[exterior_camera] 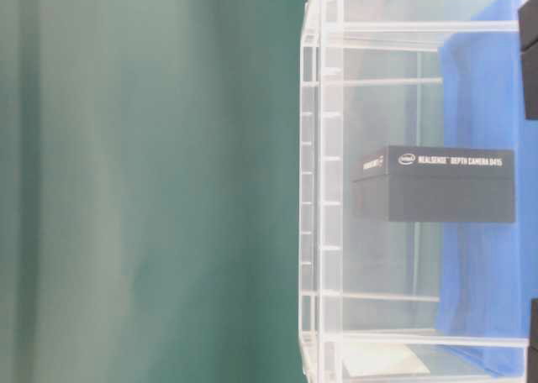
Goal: Take the box out of the case with both arms.
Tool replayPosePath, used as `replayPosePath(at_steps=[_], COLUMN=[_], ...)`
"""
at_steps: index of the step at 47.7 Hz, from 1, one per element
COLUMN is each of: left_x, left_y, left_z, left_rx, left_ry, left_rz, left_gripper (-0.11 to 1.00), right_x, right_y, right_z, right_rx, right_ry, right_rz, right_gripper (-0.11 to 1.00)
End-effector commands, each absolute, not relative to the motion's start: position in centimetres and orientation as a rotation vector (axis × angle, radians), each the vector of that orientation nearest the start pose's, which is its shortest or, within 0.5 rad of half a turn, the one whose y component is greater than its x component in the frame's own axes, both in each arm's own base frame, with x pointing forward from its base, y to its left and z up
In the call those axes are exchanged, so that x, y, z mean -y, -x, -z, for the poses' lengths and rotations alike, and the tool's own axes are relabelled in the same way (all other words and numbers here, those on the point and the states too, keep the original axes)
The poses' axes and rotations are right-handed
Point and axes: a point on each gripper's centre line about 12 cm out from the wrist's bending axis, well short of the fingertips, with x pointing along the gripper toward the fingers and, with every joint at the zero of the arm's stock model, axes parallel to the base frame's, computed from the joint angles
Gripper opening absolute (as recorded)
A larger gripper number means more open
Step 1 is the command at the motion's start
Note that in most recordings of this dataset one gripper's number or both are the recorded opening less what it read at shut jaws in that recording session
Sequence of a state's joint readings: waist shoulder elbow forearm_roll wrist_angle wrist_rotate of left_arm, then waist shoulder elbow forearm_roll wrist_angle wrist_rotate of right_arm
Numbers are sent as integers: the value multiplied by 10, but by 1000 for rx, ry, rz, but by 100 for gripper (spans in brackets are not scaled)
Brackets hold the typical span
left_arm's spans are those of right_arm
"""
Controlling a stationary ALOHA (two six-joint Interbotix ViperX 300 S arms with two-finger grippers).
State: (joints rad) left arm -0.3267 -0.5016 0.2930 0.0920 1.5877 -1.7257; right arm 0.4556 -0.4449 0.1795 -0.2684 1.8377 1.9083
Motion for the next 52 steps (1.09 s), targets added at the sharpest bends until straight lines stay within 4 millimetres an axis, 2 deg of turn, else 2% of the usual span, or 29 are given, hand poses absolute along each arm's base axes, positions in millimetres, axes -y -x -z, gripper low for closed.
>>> replayPosePath(at_steps=[1,14,24,36,52], left_x=[63,61,44,8,-44], left_y=[-216,-222,-226,-230,-235], left_z=[-369,-368,-368,-367,-364], left_rx=[-1089,-1088,-1073,-1059,-1049], left_ry=[1160,1158,1155,1132,1072], left_rz=[-948,-962,-982,-1016,-1025], left_gripper=[91,91,91,91,91], right_x=[-66,-66,-50,-4,59], right_y=[-202,-202,-200,-193,-195], right_z=[-391,-390,-389,-383,-373], right_rx=[-979,-983,-967,-972,-969], right_ry=[-1058,-1053,-1067,-1049,-1009], right_rz=[1189,1185,1221,1249,1250], right_gripper=[91,90,90,90,90])
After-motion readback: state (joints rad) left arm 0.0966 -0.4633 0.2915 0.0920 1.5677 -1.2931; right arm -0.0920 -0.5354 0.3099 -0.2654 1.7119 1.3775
